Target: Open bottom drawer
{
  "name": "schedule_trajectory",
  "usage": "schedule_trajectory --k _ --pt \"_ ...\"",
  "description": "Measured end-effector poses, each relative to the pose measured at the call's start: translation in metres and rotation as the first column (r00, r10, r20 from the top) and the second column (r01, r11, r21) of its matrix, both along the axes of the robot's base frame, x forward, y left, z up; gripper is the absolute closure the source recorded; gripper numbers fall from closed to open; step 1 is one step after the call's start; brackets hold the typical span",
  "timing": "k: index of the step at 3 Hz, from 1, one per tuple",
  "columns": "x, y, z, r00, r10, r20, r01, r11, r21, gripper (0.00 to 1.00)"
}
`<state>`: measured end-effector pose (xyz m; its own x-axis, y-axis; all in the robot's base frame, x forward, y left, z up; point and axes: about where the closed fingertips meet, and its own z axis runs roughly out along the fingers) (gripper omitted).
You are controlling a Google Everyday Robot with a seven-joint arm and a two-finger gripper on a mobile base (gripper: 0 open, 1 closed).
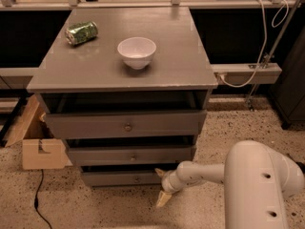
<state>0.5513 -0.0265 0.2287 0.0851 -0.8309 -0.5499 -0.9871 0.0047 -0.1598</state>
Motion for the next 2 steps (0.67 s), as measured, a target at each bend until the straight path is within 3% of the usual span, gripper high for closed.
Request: schedule_trajectory --k 2 --pt "0.043 0.002 -0.015 0.9974 -0.034 0.063 0.033 0.999 0.013 0.00"
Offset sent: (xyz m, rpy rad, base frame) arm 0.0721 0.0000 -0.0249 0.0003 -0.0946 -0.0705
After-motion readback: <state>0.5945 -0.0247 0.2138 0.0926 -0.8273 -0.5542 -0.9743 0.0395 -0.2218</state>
